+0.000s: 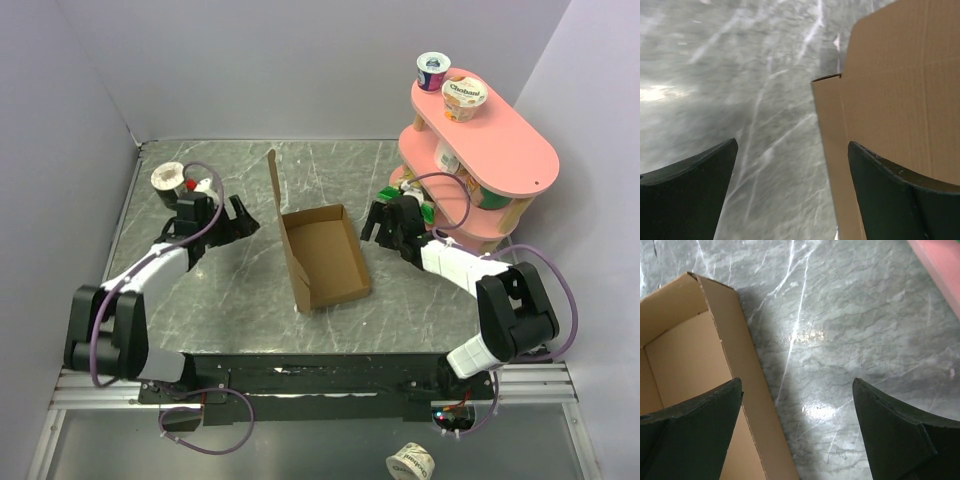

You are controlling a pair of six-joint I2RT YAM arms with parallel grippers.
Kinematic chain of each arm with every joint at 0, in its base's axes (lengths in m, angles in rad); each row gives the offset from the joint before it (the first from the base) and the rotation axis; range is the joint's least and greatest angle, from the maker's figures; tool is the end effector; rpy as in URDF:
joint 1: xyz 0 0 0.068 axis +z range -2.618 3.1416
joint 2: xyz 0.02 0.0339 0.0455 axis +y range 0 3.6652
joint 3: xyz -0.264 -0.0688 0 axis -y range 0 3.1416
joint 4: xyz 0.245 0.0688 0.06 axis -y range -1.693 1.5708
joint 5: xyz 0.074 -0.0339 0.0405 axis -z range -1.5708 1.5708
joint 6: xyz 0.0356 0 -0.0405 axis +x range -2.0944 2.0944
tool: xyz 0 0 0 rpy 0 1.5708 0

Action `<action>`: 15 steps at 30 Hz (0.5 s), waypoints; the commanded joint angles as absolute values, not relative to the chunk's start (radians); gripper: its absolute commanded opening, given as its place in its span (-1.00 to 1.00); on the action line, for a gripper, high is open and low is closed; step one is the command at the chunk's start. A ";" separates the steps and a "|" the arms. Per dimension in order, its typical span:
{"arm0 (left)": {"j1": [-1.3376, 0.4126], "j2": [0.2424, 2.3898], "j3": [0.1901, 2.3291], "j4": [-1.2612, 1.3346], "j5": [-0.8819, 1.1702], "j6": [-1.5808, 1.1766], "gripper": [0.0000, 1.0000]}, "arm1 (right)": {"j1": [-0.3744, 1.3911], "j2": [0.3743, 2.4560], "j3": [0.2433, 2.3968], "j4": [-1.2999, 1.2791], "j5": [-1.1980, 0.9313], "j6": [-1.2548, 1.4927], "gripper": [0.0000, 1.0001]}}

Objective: Fold the paper box

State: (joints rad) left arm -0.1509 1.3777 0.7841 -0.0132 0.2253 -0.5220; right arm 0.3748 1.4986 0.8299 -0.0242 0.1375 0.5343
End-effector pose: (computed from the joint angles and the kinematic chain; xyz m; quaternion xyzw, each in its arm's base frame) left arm 0.2907 -0.0523 0.2233 -0.1112 0.8750 -0.2461 0.4019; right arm 0.2944 0.1106 0.2022 0.1010 0.8979 0.1303 0.4082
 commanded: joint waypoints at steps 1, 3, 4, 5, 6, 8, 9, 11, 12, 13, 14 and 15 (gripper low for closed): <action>-0.204 1.514 0.807 0.167 0.333 -0.574 0.93 | 0.406 1.529 0.831 -0.025 0.126 0.546 0.93; -0.235 1.622 0.853 0.192 0.353 -0.574 0.91 | 0.431 1.543 0.833 -0.040 0.126 0.546 0.93; -0.236 1.661 0.868 0.240 0.366 -0.577 0.90 | 0.440 1.549 0.831 -0.044 0.123 0.546 0.93; -0.236 1.698 0.882 0.250 0.379 -0.583 0.87 | 0.445 1.549 0.828 -0.054 0.121 0.551 0.93; -0.235 1.760 0.931 0.247 0.399 -0.577 0.84 | 0.455 1.548 0.816 -0.054 0.120 0.561 0.93; -0.235 1.805 0.982 0.250 0.399 -0.558 0.82 | 0.482 1.543 0.805 -0.054 0.115 0.569 0.93; -0.235 1.836 1.023 0.255 0.420 -0.555 0.81 | 0.491 1.542 0.795 -0.054 0.112 0.577 0.93; -0.238 1.862 1.089 0.279 0.462 -0.542 0.82 | 0.526 1.532 0.784 -0.052 0.089 0.586 0.93; -0.238 1.891 1.112 0.287 0.486 -0.538 0.82 | 0.540 1.528 0.775 -0.052 0.078 0.597 0.93; -0.239 1.908 1.133 0.297 0.541 -0.537 0.82 | 0.557 1.522 0.773 -0.052 0.071 0.604 0.94; -0.238 1.925 1.173 0.311 0.561 -0.538 0.83 | 0.586 1.516 0.769 -0.054 0.064 0.610 0.93; -0.238 1.960 1.195 0.321 0.580 -0.540 0.82 | 0.606 1.513 0.764 -0.060 0.051 0.627 0.93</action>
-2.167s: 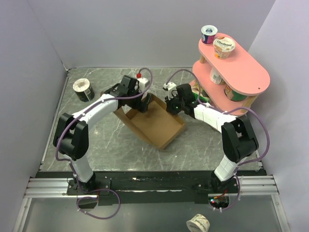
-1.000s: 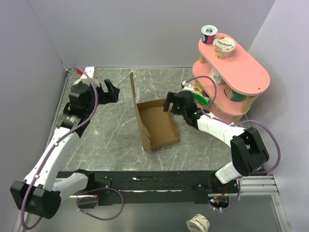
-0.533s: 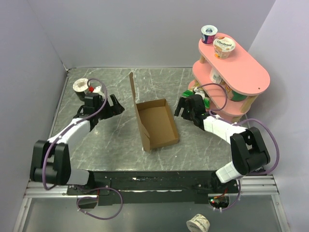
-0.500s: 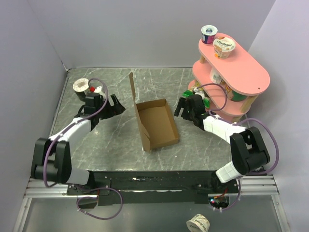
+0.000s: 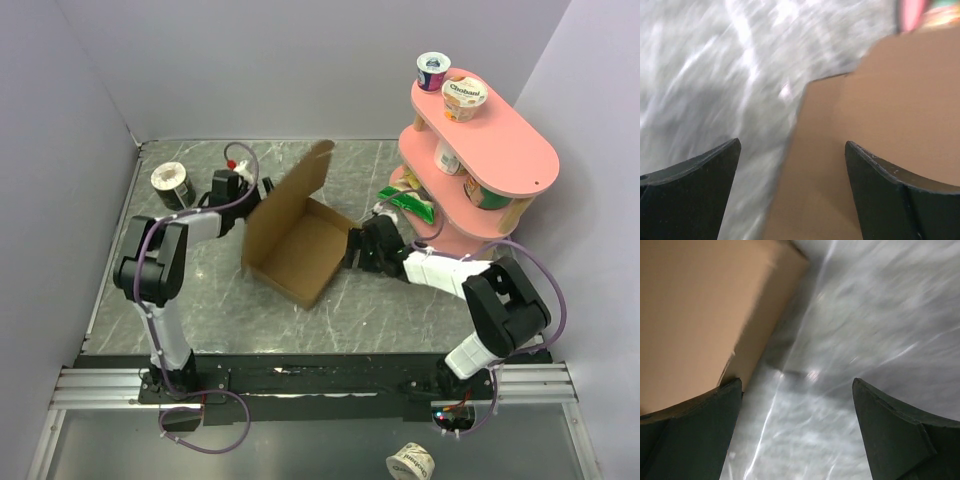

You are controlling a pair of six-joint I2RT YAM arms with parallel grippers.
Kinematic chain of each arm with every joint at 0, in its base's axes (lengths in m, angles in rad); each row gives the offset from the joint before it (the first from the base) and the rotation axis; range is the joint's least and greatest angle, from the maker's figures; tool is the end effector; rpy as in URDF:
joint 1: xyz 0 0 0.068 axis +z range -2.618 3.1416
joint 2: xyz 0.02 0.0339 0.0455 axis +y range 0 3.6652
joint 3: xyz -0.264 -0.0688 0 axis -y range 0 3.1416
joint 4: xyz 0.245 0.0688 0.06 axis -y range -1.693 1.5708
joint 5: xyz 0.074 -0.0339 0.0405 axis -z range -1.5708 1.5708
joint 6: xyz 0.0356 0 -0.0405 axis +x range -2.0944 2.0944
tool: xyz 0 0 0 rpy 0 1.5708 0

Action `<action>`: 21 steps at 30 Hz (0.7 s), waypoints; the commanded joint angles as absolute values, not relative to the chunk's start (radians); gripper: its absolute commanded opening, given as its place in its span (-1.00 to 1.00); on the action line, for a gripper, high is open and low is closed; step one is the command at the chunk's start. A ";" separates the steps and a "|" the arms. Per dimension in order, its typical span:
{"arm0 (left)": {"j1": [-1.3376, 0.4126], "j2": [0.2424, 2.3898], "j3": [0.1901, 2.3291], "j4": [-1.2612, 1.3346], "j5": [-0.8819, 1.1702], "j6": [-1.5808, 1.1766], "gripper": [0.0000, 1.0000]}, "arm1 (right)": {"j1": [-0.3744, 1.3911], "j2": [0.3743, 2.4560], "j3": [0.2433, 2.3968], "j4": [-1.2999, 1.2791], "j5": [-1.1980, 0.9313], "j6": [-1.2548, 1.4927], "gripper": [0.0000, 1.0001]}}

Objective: Fold the paper box

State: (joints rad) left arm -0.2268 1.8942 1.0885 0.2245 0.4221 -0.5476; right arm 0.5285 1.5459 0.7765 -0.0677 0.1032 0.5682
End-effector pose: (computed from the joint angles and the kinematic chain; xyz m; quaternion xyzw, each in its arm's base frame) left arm 0.3922 -0.1055 0.1702 -0.0392 0.8654 -0.3460 0.3603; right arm 0.2647 0.1503 0.1688 0.0370 0.9317 0.1456 0.3308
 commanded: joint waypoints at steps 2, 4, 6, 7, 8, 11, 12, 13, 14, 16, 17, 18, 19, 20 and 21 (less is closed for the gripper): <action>-0.238 1.991 1.248 0.342 0.638 -0.532 0.83 | 0.649 1.490 0.758 -0.061 0.028 0.649 0.93; -0.236 2.026 1.282 0.364 0.661 -0.511 0.84 | 0.673 1.448 0.749 -0.074 0.026 0.675 0.93; -0.223 2.043 1.345 0.332 0.651 -0.483 0.88 | 0.692 1.405 0.735 -0.098 0.043 0.689 0.95; -0.212 2.042 1.360 0.315 0.634 -0.474 0.90 | 0.692 1.350 0.727 -0.116 0.058 0.689 0.96; -0.198 2.040 1.388 0.311 0.623 -0.474 0.93 | 0.692 1.318 0.721 -0.120 0.069 0.663 0.98; -0.117 2.011 1.437 0.296 0.615 -0.486 0.94 | 0.672 1.198 0.716 -0.103 0.074 0.548 1.00; -0.077 1.982 1.451 0.282 0.583 -0.483 0.96 | 0.632 1.177 0.730 -0.095 0.057 0.447 1.00; -0.058 1.965 1.462 0.264 0.565 -0.463 0.96 | 0.611 1.149 0.741 -0.092 0.046 0.405 1.00; -0.042 1.947 1.474 0.235 0.539 -0.451 0.99 | 0.579 1.141 0.749 -0.063 0.007 0.335 1.00; -0.003 1.876 1.473 0.210 0.462 -0.420 0.99 | 0.458 1.138 0.750 -0.003 -0.121 0.273 1.00; -0.002 1.852 1.454 0.195 0.440 -0.414 0.99 | 0.425 1.138 0.747 0.041 -0.197 0.244 1.00; 0.046 1.797 1.438 0.195 0.427 -0.414 0.99 | 0.398 1.141 0.738 0.142 -0.259 0.226 1.00; 0.063 1.766 1.412 0.204 0.417 -0.435 0.99 | 0.355 1.153 0.735 0.188 -0.300 0.207 1.00; 0.081 1.732 1.334 0.225 0.422 -0.458 0.99 | 0.344 1.164 0.745 0.228 -0.320 0.177 1.00; 0.121 1.657 1.286 0.274 0.423 -0.486 0.99 | 0.335 1.178 0.761 0.273 -0.380 0.157 1.00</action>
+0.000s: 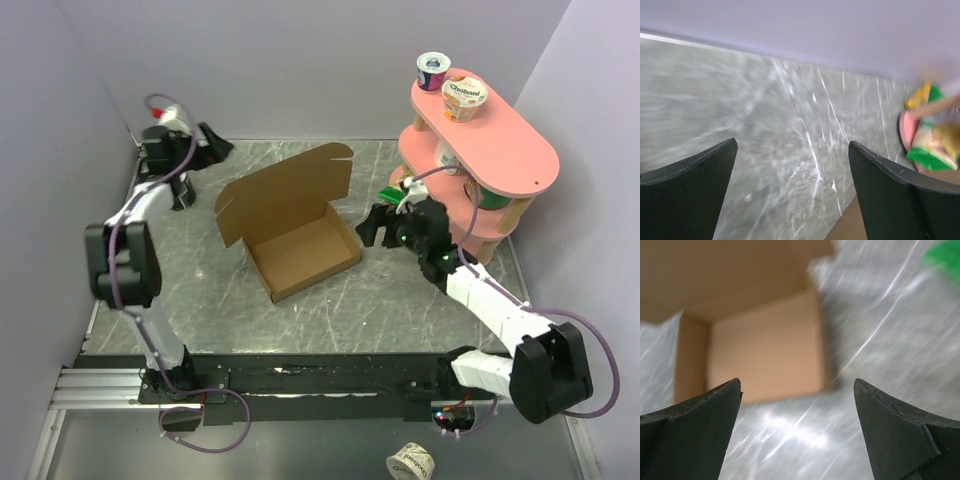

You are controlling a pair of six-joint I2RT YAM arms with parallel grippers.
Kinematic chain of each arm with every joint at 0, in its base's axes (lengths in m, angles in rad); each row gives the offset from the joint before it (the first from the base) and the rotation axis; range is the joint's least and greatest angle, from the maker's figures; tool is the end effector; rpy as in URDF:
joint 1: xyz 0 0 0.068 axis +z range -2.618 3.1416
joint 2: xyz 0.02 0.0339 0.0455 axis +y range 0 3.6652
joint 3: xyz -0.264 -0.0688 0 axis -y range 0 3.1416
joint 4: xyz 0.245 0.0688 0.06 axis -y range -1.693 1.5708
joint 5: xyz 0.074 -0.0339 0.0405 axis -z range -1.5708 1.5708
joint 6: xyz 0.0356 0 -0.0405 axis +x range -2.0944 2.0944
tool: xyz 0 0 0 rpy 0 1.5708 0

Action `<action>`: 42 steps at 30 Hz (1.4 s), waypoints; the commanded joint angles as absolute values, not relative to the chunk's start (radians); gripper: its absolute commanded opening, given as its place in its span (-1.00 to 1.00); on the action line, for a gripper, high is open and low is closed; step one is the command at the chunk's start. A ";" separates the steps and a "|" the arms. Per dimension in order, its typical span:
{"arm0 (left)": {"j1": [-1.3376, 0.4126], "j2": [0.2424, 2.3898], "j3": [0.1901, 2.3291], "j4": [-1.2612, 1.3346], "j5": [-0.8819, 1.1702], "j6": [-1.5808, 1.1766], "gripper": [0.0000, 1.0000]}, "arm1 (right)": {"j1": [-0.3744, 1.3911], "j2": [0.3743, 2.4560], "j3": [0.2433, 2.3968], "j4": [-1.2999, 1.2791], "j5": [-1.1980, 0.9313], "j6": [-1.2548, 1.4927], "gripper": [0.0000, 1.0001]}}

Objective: Fold the paper box

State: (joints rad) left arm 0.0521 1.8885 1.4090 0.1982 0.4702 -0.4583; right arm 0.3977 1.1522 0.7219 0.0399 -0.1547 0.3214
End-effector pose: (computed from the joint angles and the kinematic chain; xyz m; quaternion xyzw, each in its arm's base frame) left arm 0.4493 0.0073 0.2751 -0.0607 0.7874 -0.3002 0.5349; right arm 0.2388 0.1063 0.2655 -0.0746 0.8261 0.2553 0.4968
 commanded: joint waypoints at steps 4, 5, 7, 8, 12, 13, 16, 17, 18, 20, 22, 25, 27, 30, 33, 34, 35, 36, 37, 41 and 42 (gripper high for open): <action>0.202 1.442 1.014 0.393 0.443 -0.627 0.99 | 0.279 1.349 0.903 0.272 -0.517 0.084 0.99; 0.210 1.398 0.921 0.400 0.448 -0.633 0.99 | 0.246 1.382 0.961 0.279 -0.553 0.081 0.99; 0.215 1.275 0.843 0.400 0.471 -0.623 0.99 | 0.209 1.477 1.012 0.320 -0.673 0.092 0.99; 0.213 1.235 0.766 0.405 0.474 -0.627 0.99 | 0.193 1.503 1.050 0.346 -0.708 0.101 0.99; 0.212 1.039 0.598 0.471 0.495 -0.658 0.99 | 0.138 1.618 1.140 0.399 -0.857 0.098 0.99; 0.210 1.017 0.582 0.479 0.508 -0.667 0.99 | 0.135 1.653 1.152 0.406 -0.876 0.089 0.99; 0.204 0.954 0.536 0.532 0.606 -0.711 0.96 | 0.124 1.718 1.210 0.394 -0.910 0.049 0.99; 0.195 0.927 0.511 0.541 0.629 -0.715 0.95 | 0.121 1.732 1.224 0.397 -0.913 0.032 0.99; 0.189 0.913 0.508 0.514 0.640 -0.704 0.94 | 0.120 1.744 1.233 0.403 -0.914 0.026 0.99; 0.148 0.865 0.508 0.428 0.600 -0.652 0.94 | 0.120 1.773 1.267 0.400 -0.930 0.008 0.99; 0.127 0.833 0.506 0.350 0.543 -0.623 0.94 | 0.120 1.799 1.281 0.425 -0.934 0.009 0.99; 0.118 0.755 0.520 0.203 0.427 -0.604 0.99 | 0.118 1.848 1.327 0.430 -0.948 -0.003 0.99; 0.120 0.680 0.500 0.177 0.413 -0.592 0.99 | 0.118 1.888 1.379 0.413 -0.972 -0.031 0.99; 0.118 0.609 0.451 0.163 0.377 -0.618 0.99 | 0.120 1.913 1.399 0.437 -1.031 -0.035 0.99; 0.118 0.597 0.416 0.179 0.390 -0.640 0.99 | 0.123 1.925 1.410 0.448 -1.061 -0.051 0.96; 0.118 0.603 0.414 0.189 0.400 -0.643 0.99 | 0.123 1.928 1.408 0.462 -1.066 -0.054 0.96; 0.118 0.618 0.416 0.186 0.417 -0.641 0.99 | 0.124 1.931 1.407 0.494 -1.066 -0.052 0.96; 0.120 0.626 0.420 0.189 0.429 -0.635 0.97 | 0.123 1.943 1.414 0.500 -1.068 -0.051 0.96; 0.118 0.629 0.420 0.193 0.445 -0.635 0.93 | 0.123 1.951 1.422 0.505 -1.072 -0.051 0.96; 0.118 0.571 0.390 0.267 0.506 -0.643 0.98 | 0.126 1.991 1.465 0.573 -1.114 0.029 0.94; 0.118 0.560 0.382 0.270 0.517 -0.649 0.99 | 0.129 2.005 1.473 0.595 -1.121 0.043 0.90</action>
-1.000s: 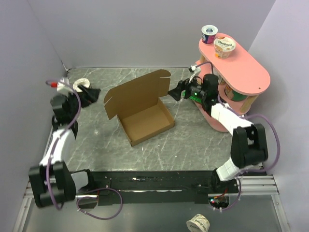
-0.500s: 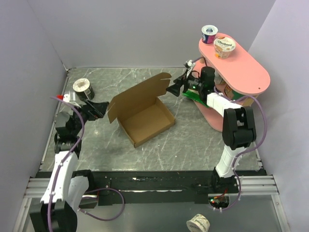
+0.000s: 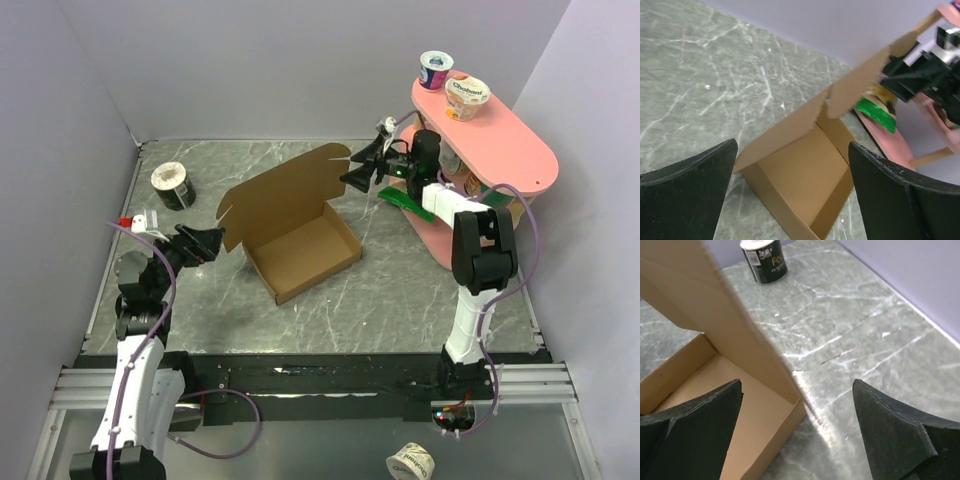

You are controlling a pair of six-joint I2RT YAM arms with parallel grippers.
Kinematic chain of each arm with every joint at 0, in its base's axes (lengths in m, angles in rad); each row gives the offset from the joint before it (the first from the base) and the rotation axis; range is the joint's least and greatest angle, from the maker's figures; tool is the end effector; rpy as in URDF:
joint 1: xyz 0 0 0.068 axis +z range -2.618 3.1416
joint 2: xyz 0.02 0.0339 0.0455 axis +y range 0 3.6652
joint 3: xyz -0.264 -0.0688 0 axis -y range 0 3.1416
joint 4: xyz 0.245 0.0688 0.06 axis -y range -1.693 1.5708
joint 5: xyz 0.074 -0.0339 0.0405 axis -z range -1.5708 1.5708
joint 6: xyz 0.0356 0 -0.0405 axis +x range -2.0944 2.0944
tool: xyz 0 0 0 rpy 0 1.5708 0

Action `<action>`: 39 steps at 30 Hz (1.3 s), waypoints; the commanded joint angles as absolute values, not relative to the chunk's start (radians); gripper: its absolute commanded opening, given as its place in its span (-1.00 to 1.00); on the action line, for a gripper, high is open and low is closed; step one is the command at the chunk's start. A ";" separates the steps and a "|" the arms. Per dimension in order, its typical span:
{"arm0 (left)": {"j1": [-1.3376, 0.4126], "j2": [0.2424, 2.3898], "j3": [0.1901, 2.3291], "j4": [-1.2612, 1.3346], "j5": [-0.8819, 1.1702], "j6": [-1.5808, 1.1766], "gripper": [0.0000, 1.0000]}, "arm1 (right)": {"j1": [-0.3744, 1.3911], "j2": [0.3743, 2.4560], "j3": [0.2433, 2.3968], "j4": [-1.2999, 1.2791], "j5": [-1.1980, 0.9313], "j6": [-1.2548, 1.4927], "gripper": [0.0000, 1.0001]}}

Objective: Fold the paper box

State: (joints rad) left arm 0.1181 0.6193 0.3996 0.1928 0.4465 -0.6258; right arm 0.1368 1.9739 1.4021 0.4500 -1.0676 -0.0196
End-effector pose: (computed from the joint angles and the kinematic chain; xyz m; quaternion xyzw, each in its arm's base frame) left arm 0.1640 0.0040 0.2691 -0.1101 0.7071 -0.3244 0.6186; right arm 0.4441 0.0926 0.2631 -0.3865 0.6163 0.4138 0.5473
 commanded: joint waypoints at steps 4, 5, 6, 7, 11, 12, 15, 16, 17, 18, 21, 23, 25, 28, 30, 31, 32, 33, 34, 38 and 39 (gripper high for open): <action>0.115 0.589 0.365 0.287 0.534 -0.657 0.97 | 0.156 2.017 1.499 0.577 -1.137 0.046 0.81; 0.114 0.644 0.367 0.288 0.538 -0.654 0.95 | 0.161 2.016 1.499 0.572 -1.138 0.045 0.77; 0.114 0.672 0.370 0.316 0.546 -0.647 0.93 | 0.167 2.014 1.497 0.565 -1.132 0.041 0.62; 0.114 0.698 0.374 0.331 0.563 -0.643 0.90 | 0.173 2.013 1.493 0.565 -1.128 0.040 0.53; 0.100 0.782 0.390 0.403 0.548 -0.621 0.73 | 0.181 2.000 1.460 0.569 -1.091 0.054 0.30; 0.094 0.794 0.391 0.416 0.548 -0.605 0.72 | 0.181 1.997 1.457 0.575 -1.085 0.060 0.27; 0.060 0.830 0.380 0.474 0.526 -0.571 0.63 | 0.183 1.993 1.440 0.597 -1.077 0.083 0.14; 0.048 0.837 0.383 0.486 0.516 -0.560 0.59 | 0.184 1.990 1.437 0.592 -1.071 0.081 0.11; 0.017 0.856 0.390 0.486 0.499 -0.546 0.55 | 0.184 1.987 1.434 0.575 -1.065 0.078 0.08; 0.006 0.865 0.396 0.485 0.483 -0.514 0.53 | 0.186 1.976 1.428 0.571 -1.059 0.071 0.06; -0.089 0.888 0.420 0.453 0.399 -0.444 0.33 | 0.189 1.950 1.399 0.561 -1.032 0.058 0.03; -0.132 0.903 0.440 0.405 0.355 -0.420 0.13 | 0.190 1.925 1.376 0.555 -1.008 0.054 -0.03; -0.153 0.907 0.448 0.384 0.289 -0.403 0.07 | 0.193 1.911 1.352 0.555 -0.997 0.052 -0.10; -0.192 0.904 0.457 0.339 0.192 -0.391 -0.01 | 0.198 1.884 1.313 0.580 -0.988 0.061 -0.12; -0.206 0.900 0.459 0.328 0.166 -0.396 -0.01 | 0.201 1.868 1.298 0.587 -0.985 0.064 -0.17; -0.210 0.902 0.465 0.318 0.128 -0.400 -0.07 | 0.204 1.861 1.283 0.586 -0.977 0.066 -0.20; -0.221 0.907 0.469 0.305 0.094 -0.406 -0.10 | 0.209 1.844 1.272 0.589 -0.970 0.066 -0.24; -0.227 0.907 0.474 0.293 0.065 -0.413 -0.08 | 0.210 1.833 1.260 0.594 -0.962 0.066 -0.25; -0.232 0.907 0.483 0.267 0.025 -0.411 0.06 | 0.212 1.822 1.232 0.603 -0.941 0.066 -0.25; -0.250 0.879 0.482 0.238 -0.035 -0.414 0.09 | 0.222 1.754 1.171 0.612 -0.870 0.061 -0.32; -0.249 0.871 0.476 0.236 -0.043 -0.419 0.09 | 0.225 1.744 1.157 0.620 -0.859 0.061 -0.32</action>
State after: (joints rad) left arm -0.2371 0.9043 0.4438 0.2676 0.0685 -0.4198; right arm 0.2054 1.8416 1.2003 0.5411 -0.9276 0.0647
